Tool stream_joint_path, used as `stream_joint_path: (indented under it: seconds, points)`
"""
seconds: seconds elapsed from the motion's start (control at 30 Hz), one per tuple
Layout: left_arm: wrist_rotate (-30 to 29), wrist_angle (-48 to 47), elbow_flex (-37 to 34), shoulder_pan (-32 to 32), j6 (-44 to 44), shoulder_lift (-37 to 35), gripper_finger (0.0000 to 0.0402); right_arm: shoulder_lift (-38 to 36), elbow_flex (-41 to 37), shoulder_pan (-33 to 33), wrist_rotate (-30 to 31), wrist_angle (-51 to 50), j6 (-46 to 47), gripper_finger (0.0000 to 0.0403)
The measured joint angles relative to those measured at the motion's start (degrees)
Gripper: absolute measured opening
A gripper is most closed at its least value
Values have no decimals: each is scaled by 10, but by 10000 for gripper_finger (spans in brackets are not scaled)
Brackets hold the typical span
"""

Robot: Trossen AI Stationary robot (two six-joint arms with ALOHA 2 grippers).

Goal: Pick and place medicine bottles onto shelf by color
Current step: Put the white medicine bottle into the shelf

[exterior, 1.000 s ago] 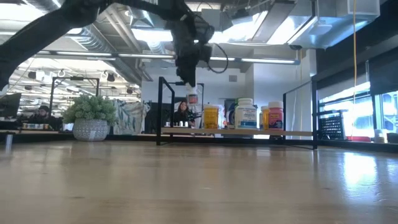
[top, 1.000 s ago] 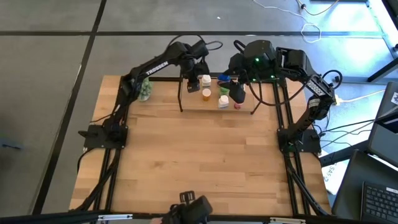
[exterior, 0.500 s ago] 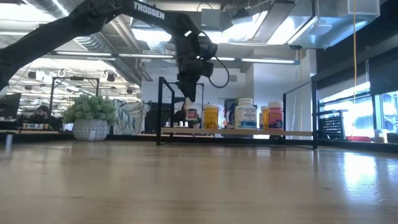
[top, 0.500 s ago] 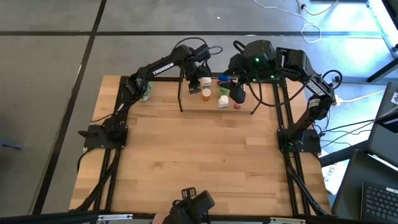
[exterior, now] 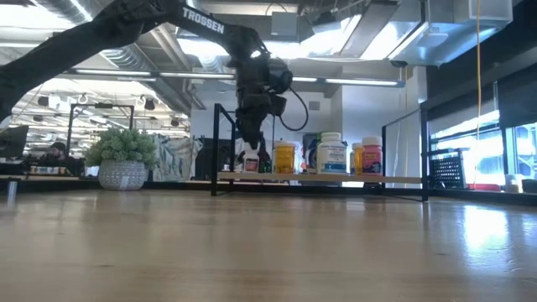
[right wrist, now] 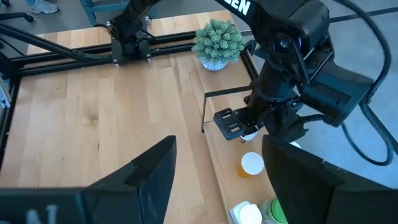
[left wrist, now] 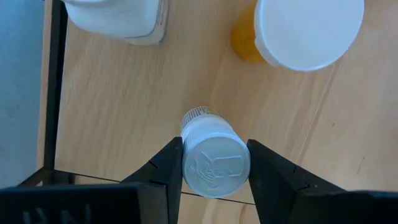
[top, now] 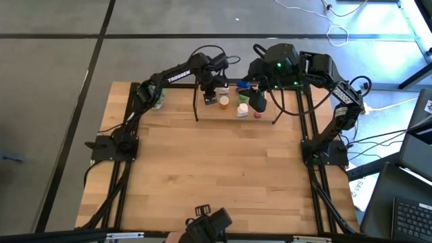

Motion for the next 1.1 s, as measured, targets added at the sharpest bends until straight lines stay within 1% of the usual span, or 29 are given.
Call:
stream_joint_path:
  seconds: [0.13, 0.3, 0.6, 0.77, 0.9, 1.1]
  points:
    - [2, 13, -13, 0, -1, -2, 131, 0, 0, 0, 0, 0, -2, 239]
    - [2, 22, -14, 0, -1, -2, 131, 0, 0, 0, 0, 1, -44, 239]
    - [8, 23, -14, 0, -3, -2, 131, 0, 0, 0, 0, 2, -43, 239]
    - [8, 23, -14, 4, -19, -2, 131, 0, 0, 0, 0, 3, -43, 239]
    - [23, 22, -14, 7, -18, -1, 131, 0, 0, 0, 0, 3, -44, 239]
    - [21, 22, -14, 5, -18, -1, 132, 0, 0, 0, 0, 3, -43, 239]
